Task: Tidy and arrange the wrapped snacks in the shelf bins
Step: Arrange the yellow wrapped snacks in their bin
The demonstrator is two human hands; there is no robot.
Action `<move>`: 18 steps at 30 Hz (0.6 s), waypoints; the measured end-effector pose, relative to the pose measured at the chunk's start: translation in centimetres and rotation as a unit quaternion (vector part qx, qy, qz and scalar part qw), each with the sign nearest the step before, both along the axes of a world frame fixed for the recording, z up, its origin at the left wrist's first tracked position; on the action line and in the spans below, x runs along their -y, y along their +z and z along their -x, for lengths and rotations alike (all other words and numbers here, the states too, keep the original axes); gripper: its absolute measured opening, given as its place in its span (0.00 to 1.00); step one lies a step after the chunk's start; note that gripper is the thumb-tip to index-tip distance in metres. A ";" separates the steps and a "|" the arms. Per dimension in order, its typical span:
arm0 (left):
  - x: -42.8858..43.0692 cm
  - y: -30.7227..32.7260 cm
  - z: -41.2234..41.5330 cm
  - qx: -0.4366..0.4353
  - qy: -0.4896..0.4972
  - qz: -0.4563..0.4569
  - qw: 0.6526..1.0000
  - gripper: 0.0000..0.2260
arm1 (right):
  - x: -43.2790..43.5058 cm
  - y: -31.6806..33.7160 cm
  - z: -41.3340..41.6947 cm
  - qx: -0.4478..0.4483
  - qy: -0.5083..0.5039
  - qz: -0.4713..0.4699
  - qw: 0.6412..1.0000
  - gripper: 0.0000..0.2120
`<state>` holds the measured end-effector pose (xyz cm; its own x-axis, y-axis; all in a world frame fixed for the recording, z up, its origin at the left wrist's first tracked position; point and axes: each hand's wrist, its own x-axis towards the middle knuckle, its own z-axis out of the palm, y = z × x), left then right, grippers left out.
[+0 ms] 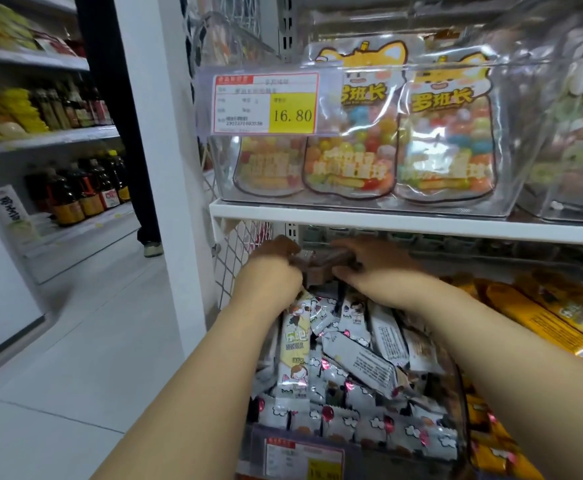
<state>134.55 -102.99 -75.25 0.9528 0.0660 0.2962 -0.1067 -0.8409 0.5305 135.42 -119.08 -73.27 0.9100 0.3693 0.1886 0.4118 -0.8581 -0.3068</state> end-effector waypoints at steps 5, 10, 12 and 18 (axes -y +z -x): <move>0.6 -0.9 -2.3 -0.040 -0.046 0.050 0.997 0.15 | 0.0 -0.9 -1.4 0.005 0.034 0.036 0.999 0.20; -0.2 -0.4 -4.1 -0.118 -0.026 -0.037 0.992 0.16 | 1.2 -1.4 -3.5 -0.003 0.095 -0.012 0.995 0.14; 0.0 0.2 -4.4 -0.167 -0.074 -0.143 0.973 0.17 | 1.4 -1.5 -3.6 -0.015 0.097 -0.022 0.995 0.09; -0.4 0.2 -5.1 -0.190 -0.102 -0.314 0.925 0.11 | 2.2 -1.5 -3.7 -0.122 0.090 -0.114 0.982 0.04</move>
